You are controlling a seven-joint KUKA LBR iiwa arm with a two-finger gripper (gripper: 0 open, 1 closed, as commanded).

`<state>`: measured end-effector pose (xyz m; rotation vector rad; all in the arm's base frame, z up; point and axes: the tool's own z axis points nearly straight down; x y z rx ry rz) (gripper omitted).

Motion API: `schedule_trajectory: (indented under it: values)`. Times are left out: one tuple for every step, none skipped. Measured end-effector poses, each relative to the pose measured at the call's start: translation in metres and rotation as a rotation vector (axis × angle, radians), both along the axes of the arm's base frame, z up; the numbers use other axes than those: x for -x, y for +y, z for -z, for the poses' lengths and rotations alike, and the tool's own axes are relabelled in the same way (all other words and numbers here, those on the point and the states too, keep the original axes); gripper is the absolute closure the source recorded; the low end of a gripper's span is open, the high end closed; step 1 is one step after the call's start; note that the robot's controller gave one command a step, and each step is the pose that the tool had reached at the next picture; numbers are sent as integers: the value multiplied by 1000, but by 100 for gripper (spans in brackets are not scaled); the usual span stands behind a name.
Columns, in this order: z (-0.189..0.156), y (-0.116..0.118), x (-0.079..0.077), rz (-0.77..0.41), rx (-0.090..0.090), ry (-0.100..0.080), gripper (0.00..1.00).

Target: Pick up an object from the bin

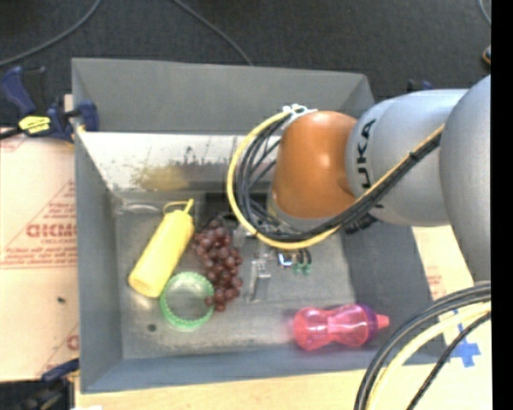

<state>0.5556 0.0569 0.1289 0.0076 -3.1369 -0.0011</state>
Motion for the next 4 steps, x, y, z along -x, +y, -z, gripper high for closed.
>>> schedule_trajectory:
  values:
    - [24,38,41,-219,-2,-2,0]
    - [22,38,39,-215,-3,-8,100]
    - [22,38,39,-212,-3,-8,100]
    - [22,38,39,-211,-3,-8,100]
